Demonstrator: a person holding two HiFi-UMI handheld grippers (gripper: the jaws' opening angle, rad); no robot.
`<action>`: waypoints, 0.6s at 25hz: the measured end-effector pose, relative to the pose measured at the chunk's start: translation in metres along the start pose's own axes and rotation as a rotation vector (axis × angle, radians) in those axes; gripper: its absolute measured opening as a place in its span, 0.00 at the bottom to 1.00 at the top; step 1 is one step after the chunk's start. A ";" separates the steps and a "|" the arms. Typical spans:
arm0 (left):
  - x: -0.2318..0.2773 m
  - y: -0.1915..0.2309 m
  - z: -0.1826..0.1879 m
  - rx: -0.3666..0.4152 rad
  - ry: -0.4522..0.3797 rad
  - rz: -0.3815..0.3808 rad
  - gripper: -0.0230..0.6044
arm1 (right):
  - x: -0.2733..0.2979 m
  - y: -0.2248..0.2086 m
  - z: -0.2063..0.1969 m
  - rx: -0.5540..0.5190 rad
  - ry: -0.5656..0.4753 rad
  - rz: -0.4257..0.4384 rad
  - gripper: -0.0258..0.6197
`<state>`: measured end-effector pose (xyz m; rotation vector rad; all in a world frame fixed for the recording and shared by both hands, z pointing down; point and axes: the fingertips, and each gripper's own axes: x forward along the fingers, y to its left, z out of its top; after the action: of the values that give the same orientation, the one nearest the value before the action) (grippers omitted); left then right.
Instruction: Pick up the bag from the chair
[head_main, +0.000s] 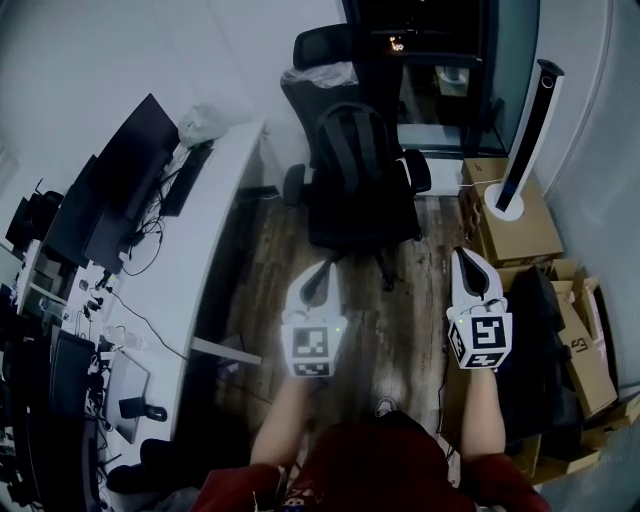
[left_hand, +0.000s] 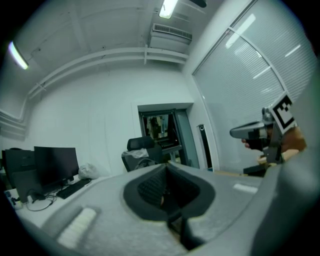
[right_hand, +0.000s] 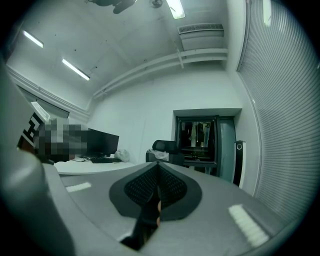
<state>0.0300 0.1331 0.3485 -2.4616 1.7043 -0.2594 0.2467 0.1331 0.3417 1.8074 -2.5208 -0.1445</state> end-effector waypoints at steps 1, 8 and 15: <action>0.006 -0.002 0.000 0.004 0.001 0.002 0.04 | 0.003 -0.005 -0.001 0.001 -0.001 0.001 0.04; 0.035 -0.005 -0.002 0.013 0.006 0.009 0.03 | 0.028 -0.024 -0.010 0.013 0.000 0.011 0.04; 0.061 0.010 -0.015 -0.005 0.012 0.020 0.03 | 0.060 -0.024 -0.022 0.010 0.013 0.023 0.04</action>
<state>0.0389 0.0724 0.3654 -2.4501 1.7351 -0.2685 0.2522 0.0673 0.3598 1.7764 -2.5369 -0.1185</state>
